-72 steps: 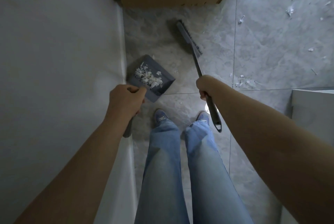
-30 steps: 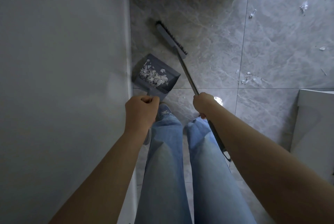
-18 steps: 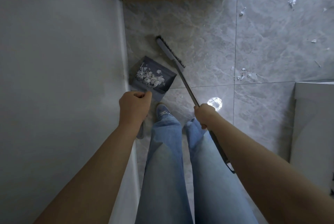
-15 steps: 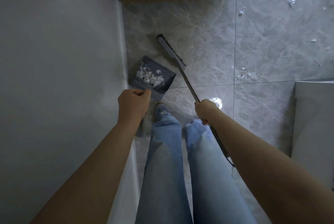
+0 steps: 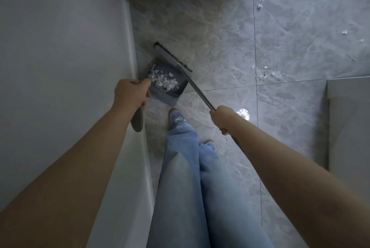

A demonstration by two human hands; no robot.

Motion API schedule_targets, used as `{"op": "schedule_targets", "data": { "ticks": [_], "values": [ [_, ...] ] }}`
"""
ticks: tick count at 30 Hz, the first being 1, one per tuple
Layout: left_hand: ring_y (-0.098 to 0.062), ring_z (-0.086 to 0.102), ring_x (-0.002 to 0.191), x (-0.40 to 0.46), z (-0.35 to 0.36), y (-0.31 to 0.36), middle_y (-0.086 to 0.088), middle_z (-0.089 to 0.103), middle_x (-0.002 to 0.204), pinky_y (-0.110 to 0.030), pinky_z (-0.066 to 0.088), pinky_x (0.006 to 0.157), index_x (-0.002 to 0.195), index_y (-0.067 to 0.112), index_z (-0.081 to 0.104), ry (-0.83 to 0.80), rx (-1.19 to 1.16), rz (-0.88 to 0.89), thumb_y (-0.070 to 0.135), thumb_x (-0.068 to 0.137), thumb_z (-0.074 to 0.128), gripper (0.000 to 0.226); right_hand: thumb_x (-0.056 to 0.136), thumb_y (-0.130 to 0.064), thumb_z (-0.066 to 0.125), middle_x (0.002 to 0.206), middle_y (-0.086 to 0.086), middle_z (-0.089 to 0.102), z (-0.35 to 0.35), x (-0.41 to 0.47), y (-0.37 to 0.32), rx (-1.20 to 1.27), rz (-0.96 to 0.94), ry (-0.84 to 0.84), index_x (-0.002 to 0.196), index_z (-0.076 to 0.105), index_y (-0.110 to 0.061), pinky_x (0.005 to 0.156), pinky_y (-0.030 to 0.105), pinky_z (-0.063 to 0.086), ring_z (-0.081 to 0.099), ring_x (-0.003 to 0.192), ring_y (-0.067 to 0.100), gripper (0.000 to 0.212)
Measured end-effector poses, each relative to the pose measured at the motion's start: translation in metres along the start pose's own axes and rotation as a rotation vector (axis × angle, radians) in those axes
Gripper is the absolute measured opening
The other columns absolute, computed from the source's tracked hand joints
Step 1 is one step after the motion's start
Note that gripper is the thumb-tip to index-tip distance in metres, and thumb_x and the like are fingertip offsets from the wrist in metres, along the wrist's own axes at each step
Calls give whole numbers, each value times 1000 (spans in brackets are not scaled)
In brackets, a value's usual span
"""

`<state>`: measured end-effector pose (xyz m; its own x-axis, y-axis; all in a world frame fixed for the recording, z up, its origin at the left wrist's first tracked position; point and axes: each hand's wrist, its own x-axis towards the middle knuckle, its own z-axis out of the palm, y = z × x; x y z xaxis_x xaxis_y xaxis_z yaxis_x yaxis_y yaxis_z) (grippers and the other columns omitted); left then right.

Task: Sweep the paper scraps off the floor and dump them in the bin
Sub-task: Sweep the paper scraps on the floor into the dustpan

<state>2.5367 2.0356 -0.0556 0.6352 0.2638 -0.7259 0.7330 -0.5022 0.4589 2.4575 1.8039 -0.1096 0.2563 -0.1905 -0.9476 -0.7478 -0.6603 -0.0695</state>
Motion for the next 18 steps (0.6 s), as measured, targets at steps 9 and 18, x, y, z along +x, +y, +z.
{"op": "schedule_targets", "data": {
  "ticks": [9,18],
  "values": [
    [-8,45,28,-80,3,-8,5,49,33,-17,40,37,69,-1,68,-183,429,263,17,85,57,27,98,-30,38,40,3,30,38,-51,127,647,203,-60,73,41,-9,45,21,22,27,35,13,33],
    [-7,43,30,-111,26,-29,-19,52,65,-12,37,32,67,1,61,-399,813,453,16,87,62,25,95,-26,37,44,-1,25,74,-81,214,1005,496,-74,62,33,-17,36,14,21,21,31,12,34]
  ]
}}
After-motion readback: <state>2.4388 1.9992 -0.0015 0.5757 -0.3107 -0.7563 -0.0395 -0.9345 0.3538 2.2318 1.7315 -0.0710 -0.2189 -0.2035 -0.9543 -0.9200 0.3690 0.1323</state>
